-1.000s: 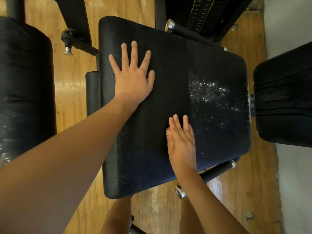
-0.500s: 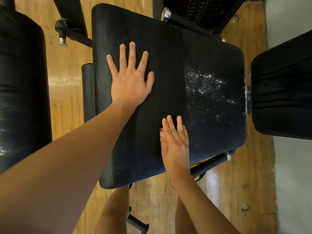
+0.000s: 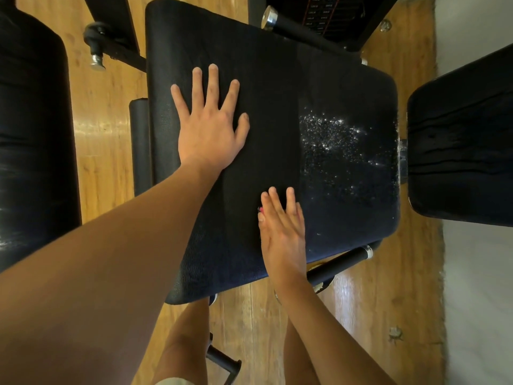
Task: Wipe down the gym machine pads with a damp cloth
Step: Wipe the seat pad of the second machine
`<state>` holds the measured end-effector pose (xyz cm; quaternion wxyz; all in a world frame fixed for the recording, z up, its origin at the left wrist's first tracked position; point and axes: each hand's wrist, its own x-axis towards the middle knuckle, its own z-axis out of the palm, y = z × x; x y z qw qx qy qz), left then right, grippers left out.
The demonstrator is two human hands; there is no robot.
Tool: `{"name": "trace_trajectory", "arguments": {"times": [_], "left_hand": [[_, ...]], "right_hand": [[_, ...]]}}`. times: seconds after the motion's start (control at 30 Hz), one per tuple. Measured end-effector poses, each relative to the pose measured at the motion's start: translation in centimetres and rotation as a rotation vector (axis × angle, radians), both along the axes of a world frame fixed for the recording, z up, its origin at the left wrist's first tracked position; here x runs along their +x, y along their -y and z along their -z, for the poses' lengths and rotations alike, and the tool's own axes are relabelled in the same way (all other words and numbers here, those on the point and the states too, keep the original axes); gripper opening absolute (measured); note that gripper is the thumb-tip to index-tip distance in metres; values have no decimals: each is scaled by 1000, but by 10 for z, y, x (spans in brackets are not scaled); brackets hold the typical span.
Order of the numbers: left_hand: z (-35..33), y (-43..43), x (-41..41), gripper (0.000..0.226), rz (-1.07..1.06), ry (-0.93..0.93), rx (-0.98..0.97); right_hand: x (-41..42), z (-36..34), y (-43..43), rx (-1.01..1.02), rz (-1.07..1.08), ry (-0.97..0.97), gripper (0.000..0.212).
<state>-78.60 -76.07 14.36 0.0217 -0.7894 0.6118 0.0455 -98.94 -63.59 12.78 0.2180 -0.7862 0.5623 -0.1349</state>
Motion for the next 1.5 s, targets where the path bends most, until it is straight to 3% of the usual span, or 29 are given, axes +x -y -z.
{"name": "trace_trajectory", "arguments": {"times": [0.3,0.67,1.03,1.3,1.5], "left_hand": [[0,1,-1,66,-3,1,-2],[0,1,-2,65,-7,4,-4],[1,0,-2,64,0,4,-10],[7,-3,1,63,16,19,-20],[8,-2,-1,64,9,30,-27]], "right_hand": [[-27,2,-39,-129,-116,-21,35],[-17,-4,-21,-83,-69,31,35],[-40,-1,-28,-90,-237,53,32],[4,-16,76,-19,-4,343,36],[54,-24,190,69,15,320,38]]}}
